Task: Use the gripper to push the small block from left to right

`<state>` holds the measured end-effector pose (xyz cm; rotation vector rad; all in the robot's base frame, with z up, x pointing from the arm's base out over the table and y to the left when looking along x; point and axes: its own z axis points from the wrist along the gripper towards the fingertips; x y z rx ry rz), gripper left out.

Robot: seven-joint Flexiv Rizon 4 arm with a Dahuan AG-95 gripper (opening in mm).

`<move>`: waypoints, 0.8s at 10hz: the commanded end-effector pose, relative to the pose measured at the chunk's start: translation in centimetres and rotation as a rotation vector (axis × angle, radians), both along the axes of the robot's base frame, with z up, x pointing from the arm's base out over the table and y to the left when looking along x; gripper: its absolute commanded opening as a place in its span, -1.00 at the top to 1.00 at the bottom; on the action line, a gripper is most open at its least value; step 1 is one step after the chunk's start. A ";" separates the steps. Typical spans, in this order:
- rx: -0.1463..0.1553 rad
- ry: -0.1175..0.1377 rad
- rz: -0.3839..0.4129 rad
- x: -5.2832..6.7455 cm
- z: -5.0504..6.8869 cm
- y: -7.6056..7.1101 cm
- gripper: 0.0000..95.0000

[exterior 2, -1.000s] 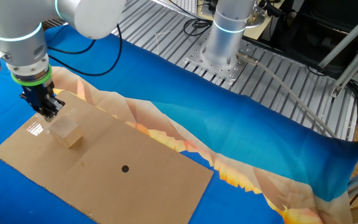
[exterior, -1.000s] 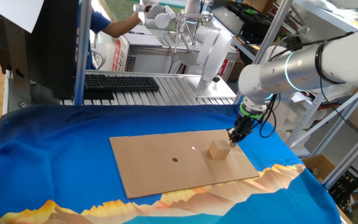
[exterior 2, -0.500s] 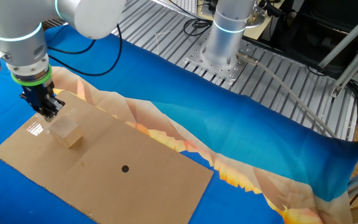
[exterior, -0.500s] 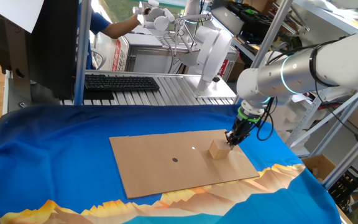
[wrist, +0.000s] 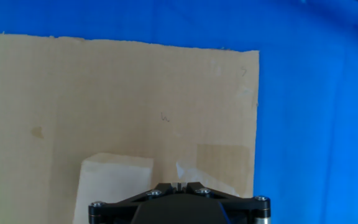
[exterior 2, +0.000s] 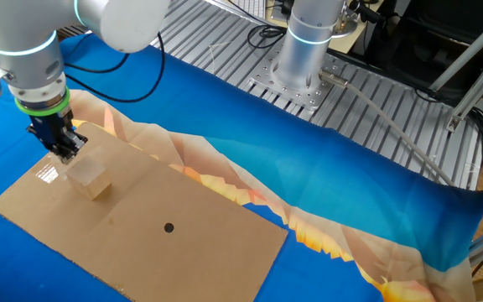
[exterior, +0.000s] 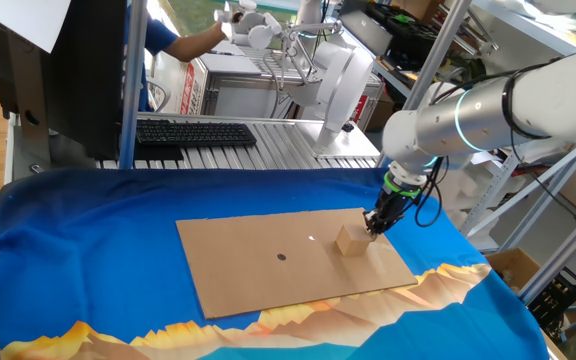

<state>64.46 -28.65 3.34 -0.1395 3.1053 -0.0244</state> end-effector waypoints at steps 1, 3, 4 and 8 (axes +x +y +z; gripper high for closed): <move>-0.003 0.002 -0.005 0.0 0.2 0.1 1.00; -0.006 0.002 -0.012 -0.1 0.7 0.5 1.00; -0.006 0.003 -0.012 -0.1 0.7 0.6 1.00; -0.010 0.004 -0.014 0.2 0.3 1.0 1.00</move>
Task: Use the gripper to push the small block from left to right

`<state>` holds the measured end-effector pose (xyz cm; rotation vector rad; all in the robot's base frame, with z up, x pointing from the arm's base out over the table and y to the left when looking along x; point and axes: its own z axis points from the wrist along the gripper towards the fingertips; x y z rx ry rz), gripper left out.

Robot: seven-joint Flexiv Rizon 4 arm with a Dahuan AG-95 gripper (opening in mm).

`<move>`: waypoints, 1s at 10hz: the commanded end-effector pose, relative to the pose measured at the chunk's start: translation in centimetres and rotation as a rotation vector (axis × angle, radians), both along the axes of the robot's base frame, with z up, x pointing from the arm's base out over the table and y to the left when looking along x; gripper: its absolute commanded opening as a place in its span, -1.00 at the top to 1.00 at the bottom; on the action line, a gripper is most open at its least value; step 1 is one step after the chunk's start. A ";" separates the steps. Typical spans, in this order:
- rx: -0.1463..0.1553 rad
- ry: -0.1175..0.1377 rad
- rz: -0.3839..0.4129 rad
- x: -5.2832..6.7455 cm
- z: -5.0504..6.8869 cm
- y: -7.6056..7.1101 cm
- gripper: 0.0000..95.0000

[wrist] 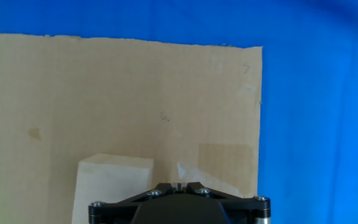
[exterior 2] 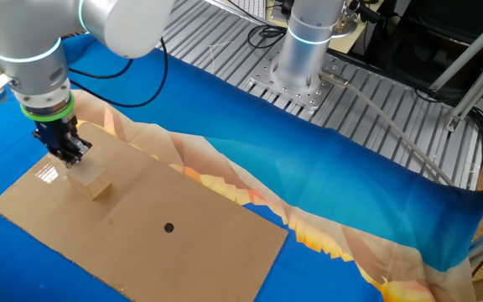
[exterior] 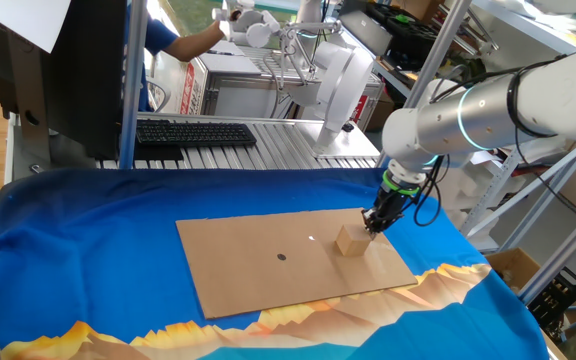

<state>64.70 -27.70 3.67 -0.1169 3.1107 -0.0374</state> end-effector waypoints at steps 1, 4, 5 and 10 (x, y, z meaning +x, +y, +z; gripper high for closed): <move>-0.002 0.000 0.000 0.0 -0.1 0.1 1.00; -0.002 -0.002 -0.004 0.2 -0.3 0.3 1.00; -0.002 -0.002 -0.004 0.2 -0.4 0.3 1.00; -0.009 -0.002 -0.017 0.2 -0.4 1.1 1.00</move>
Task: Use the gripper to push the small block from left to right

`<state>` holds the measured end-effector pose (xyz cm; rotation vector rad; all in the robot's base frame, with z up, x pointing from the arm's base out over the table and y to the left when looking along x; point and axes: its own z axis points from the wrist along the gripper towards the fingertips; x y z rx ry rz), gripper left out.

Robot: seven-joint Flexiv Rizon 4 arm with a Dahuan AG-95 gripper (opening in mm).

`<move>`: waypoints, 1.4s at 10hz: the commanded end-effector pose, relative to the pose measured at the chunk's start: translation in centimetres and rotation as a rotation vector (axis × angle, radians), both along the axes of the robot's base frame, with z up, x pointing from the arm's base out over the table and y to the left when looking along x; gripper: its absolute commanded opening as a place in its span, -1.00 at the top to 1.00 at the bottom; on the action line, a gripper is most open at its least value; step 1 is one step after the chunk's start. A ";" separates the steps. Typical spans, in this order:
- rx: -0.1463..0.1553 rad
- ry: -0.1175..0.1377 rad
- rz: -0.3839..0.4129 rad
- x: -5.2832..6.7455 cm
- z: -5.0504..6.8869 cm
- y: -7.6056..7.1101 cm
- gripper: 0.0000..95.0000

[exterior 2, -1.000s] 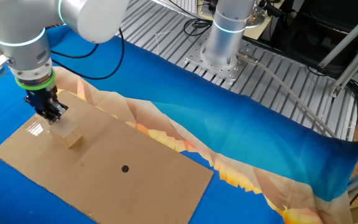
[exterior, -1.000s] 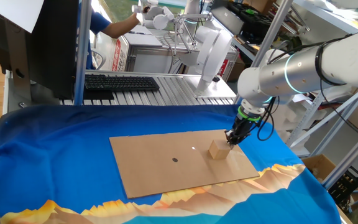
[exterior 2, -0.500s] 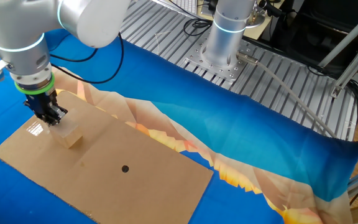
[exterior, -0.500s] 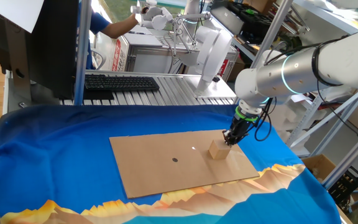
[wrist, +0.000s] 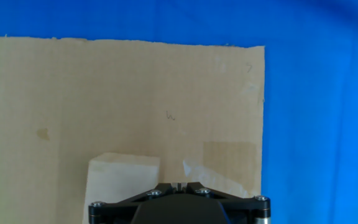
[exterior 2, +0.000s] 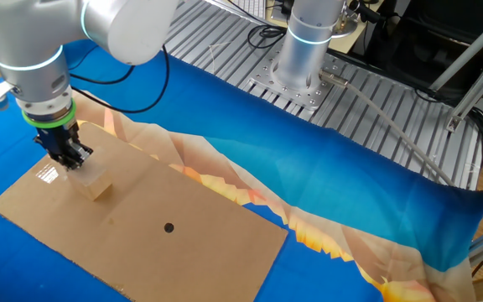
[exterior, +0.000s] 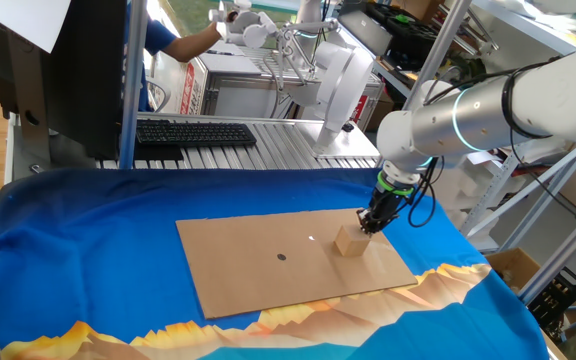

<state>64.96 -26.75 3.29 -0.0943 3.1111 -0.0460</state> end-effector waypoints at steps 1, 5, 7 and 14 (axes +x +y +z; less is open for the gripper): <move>-0.004 -0.002 -0.005 -0.1 0.0 0.3 1.00; -0.008 -0.003 -0.023 -0.1 0.0 1.2 1.00; -0.011 -0.003 -0.026 -0.2 -0.1 1.3 1.00; -0.020 -0.001 -0.053 -0.6 -0.1 2.6 1.00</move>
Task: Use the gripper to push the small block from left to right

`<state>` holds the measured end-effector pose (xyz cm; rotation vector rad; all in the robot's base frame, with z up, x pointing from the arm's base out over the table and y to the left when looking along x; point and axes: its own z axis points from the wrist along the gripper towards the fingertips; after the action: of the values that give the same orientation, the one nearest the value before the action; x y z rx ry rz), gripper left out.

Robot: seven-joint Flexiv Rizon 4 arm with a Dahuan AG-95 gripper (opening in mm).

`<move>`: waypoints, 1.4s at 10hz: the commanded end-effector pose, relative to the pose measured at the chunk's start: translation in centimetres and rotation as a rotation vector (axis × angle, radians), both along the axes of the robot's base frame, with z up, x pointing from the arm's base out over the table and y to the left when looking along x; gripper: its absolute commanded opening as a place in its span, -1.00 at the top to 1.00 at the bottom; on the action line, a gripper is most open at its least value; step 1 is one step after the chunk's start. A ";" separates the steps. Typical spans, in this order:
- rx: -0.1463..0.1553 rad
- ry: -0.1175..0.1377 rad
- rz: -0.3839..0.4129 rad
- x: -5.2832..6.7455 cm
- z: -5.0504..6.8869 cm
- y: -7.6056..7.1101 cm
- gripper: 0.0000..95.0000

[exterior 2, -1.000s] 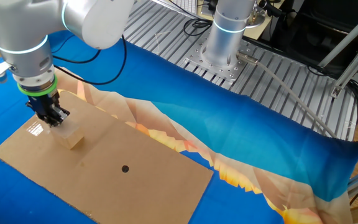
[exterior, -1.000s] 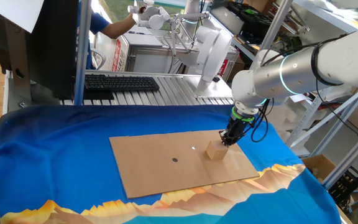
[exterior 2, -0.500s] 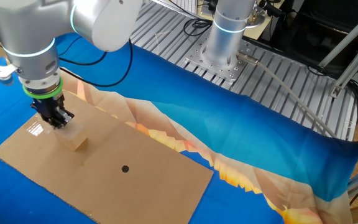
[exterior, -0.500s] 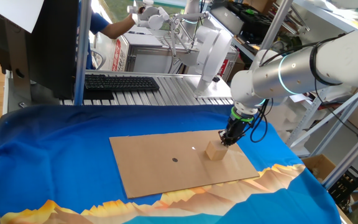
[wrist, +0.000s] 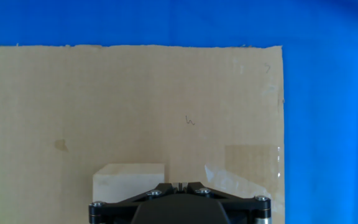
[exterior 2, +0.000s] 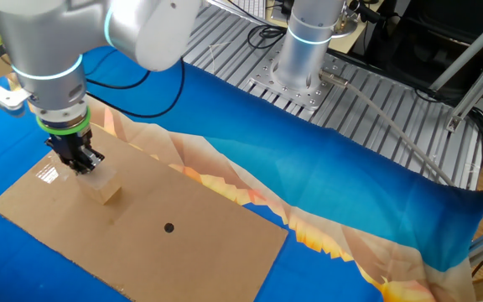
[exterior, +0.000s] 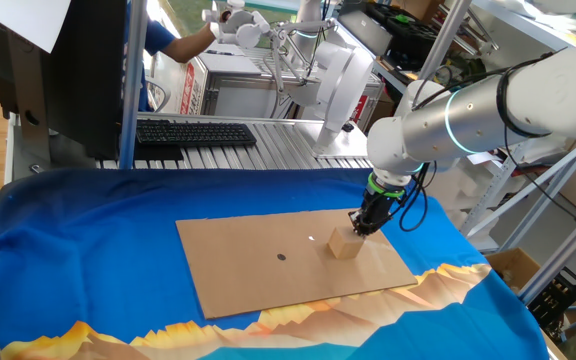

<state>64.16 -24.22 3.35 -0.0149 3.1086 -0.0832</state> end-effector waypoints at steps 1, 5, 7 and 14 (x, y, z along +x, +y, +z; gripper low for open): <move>0.003 0.004 -0.004 0.1 -0.3 0.1 1.00; 0.006 0.011 -0.009 -0.1 -0.2 0.9 1.00; 0.012 0.012 -0.014 -0.2 -0.2 1.4 1.00; 0.010 0.016 -0.030 -0.7 -0.4 2.7 1.00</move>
<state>63.41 -21.34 3.21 0.0373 3.1226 -0.0748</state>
